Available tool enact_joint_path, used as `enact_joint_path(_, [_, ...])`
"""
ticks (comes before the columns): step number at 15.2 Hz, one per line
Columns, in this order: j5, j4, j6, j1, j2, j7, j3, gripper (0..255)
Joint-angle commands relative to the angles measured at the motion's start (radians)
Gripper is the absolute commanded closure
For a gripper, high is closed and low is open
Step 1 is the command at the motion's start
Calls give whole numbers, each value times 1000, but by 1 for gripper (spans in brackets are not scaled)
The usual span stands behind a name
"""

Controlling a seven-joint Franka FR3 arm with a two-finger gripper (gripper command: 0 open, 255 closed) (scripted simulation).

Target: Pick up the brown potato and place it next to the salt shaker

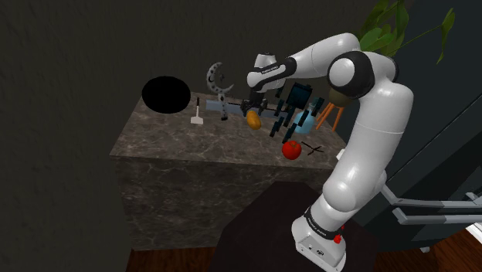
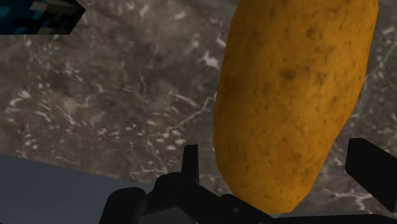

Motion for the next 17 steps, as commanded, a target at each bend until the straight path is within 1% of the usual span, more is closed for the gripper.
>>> enact_joint_path(1, [0, -3, 5, -1, 2, 0, 0, 0])
enact_joint_path(6, [0, -3, 5, -1, 2, 0, 0, 0])
enact_joint_path(7, [0, -3, 5, -1, 2, 0, 0, 255])
enact_joint_path(16, [0, -3, 5, -1, 2, 0, 0, 255])
enact_joint_path(17, [0, 2, -7, 0, -5, -1, 0, 255])
